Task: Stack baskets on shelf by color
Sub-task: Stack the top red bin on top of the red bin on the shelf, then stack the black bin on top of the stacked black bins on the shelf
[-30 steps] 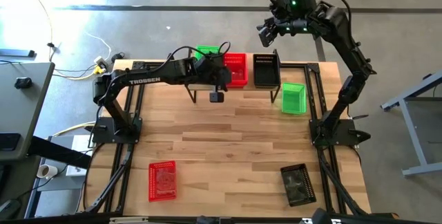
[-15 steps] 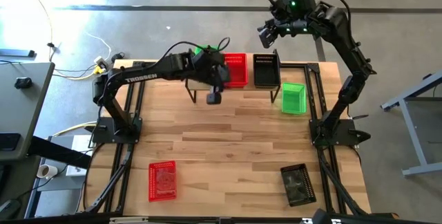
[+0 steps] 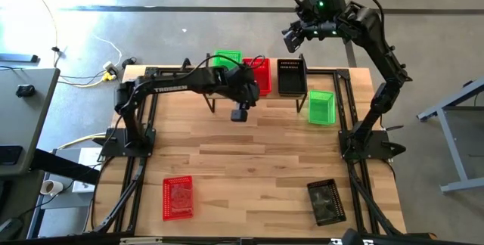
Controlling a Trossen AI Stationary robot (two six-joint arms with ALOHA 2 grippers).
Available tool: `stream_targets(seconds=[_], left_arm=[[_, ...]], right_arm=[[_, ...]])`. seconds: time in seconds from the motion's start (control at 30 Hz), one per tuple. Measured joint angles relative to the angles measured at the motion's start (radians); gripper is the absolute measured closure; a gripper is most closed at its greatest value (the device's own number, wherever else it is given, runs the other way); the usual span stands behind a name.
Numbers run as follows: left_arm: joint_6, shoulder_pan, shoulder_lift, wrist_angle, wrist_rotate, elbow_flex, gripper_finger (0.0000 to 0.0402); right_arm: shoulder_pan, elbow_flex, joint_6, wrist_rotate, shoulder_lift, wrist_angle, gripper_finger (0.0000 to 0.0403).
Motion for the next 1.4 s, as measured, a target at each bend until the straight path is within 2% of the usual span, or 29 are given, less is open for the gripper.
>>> stream_targets(seconds=[0.43,0.8,1.03,1.13,1.4], left_arm=[[0.018,0.011,0.025,0.055,-0.1,0.0,0.0292],[0.015,-0.001,0.019,0.039,-0.088,0.002,0.0294],[0.004,-0.013,-0.023,-0.092,-0.09,0.057,0.0295],[0.008,-0.014,-0.059,-0.109,-0.101,0.063,0.0295],[0.008,-0.014,-0.182,-0.171,-0.119,0.064,0.0295]], right_arm=[[0.0,0.0,0.0,0.0,0.0,-0.004,0.0222],[0.014,0.0,0.05,-0.004,0.0,-0.078,0.0222],[0.12,0.0,0.054,0.022,0.0,-0.273,0.0222],[0.18,0.0,0.087,0.06,0.0,-0.304,0.0222],[0.354,-0.062,0.177,0.067,-0.002,-0.308,0.0222]])
